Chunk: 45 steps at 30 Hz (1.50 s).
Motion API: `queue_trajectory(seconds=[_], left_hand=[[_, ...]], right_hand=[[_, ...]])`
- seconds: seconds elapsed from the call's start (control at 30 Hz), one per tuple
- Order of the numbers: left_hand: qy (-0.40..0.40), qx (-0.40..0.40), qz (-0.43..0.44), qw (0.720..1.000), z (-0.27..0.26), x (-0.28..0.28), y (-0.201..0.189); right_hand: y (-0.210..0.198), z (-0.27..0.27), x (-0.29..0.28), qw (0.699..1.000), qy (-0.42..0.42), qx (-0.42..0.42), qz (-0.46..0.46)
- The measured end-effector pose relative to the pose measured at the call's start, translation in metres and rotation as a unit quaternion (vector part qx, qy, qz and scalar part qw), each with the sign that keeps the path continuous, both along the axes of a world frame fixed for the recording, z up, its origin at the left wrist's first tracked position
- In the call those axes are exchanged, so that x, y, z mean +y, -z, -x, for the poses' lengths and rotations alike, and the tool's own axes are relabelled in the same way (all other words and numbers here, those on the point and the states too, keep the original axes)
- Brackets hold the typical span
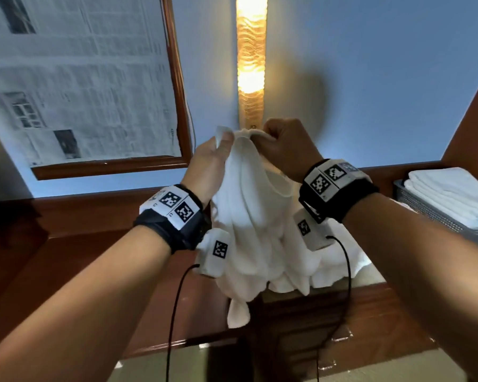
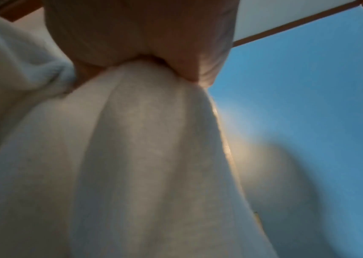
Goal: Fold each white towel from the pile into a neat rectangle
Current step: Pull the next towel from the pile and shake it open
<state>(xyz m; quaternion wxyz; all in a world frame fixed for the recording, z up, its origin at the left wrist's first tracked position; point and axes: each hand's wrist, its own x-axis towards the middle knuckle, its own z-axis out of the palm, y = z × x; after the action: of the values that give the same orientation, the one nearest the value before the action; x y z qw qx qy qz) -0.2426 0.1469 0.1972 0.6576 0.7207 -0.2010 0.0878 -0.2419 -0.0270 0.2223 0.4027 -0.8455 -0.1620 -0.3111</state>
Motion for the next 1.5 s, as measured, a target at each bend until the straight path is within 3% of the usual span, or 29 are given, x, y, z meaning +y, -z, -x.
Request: queue_trajectory(seconds=[0.2,0.27,0.4,0.5,0.57,0.63,0.73,0.87,0.97,1.13,1.23,1.33,1.43,1.5], left_hand=[[-0.069,-0.095,-0.097,0.988,0.029,0.085,-0.022],[-0.091,-0.098,-0.119,0.984,0.04,0.109,-0.027],[-0.088,-0.07,-0.104,0.988,0.055,0.157,-0.021],[-0.075,-0.016,-0.077,0.994,0.071,0.18,-0.008],[-0.082,-0.018,-0.118,0.989,0.082,0.187,0.005],[-0.089,-0.013,-0.147,0.985,0.091,0.191,0.025],[-0.027,0.01,-0.077,0.997,0.101,0.198,0.048],[-0.022,0.022,-0.031,0.999,0.106,0.197,0.06],[-0.024,0.018,-0.022,0.999,0.096,0.213,0.062],[-0.06,0.021,-0.029,0.998,0.09,0.232,0.054],[-0.089,-0.007,-0.036,0.995,0.087,0.225,0.042],[-0.139,-0.046,-0.086,0.986,0.088,0.213,0.031],[-0.057,-0.031,-0.069,0.996,0.099,0.203,0.014],[0.067,-0.015,-0.155,0.985,0.1,0.21,0.001]], right_hand=[[0.047,0.057,0.052,0.981,-0.003,0.086,0.171],[0.075,0.064,0.058,0.983,0.017,0.1,0.155],[0.135,0.082,0.051,0.962,0.02,0.245,0.117],[0.163,0.092,0.058,0.963,0.068,0.247,0.084],[0.157,0.092,0.074,0.971,0.101,0.213,0.026],[0.133,0.092,0.103,0.985,0.076,0.157,-0.008],[0.089,0.097,0.156,0.995,-0.011,0.089,0.034],[0.054,0.101,0.198,0.994,-0.085,0.037,0.05],[0.052,0.106,0.198,0.992,-0.086,0.06,0.069],[0.086,0.118,0.174,0.965,-0.079,0.185,0.171],[0.107,0.112,0.149,0.959,-0.06,0.237,0.14],[0.112,0.101,0.127,0.978,-0.009,0.199,0.06],[0.095,0.082,0.115,0.993,0.065,0.102,-0.004],[0.073,0.072,0.113,0.994,0.088,0.054,-0.043]])
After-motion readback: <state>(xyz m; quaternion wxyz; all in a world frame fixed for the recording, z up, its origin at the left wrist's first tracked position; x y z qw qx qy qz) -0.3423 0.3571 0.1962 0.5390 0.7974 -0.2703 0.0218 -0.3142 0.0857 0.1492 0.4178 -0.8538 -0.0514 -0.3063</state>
